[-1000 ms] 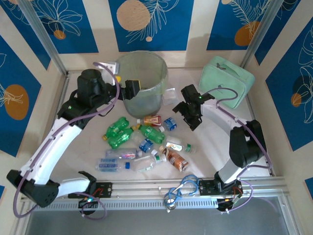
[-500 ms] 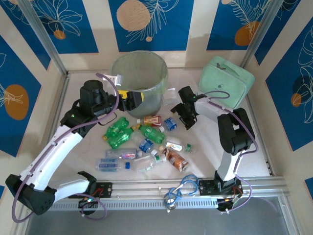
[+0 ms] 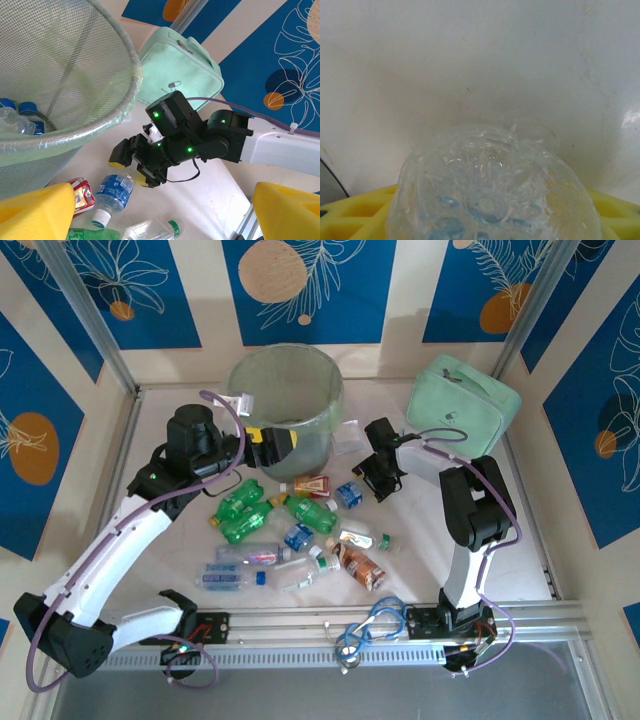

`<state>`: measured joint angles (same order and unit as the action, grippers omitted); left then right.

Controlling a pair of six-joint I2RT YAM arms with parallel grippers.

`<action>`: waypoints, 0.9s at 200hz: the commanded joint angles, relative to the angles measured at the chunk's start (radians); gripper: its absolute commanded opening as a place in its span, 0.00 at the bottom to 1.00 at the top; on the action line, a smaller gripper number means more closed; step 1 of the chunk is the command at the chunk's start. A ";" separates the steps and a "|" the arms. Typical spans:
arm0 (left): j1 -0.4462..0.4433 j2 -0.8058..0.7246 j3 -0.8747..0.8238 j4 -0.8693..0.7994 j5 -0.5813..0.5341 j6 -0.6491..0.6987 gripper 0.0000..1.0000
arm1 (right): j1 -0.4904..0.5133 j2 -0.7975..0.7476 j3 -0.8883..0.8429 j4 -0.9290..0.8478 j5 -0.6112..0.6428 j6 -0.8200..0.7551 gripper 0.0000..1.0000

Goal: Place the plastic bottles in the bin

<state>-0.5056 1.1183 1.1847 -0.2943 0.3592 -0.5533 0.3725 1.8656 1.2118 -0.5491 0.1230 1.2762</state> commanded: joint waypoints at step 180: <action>-0.135 0.162 0.074 0.201 0.442 -0.134 0.96 | -0.256 -0.904 -0.157 0.173 -0.409 -0.247 0.59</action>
<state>-0.5743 1.2346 1.2320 -0.1314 0.6830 -0.6765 0.1345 0.9867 1.0157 -0.4507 -0.1028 1.0668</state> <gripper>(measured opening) 0.983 0.599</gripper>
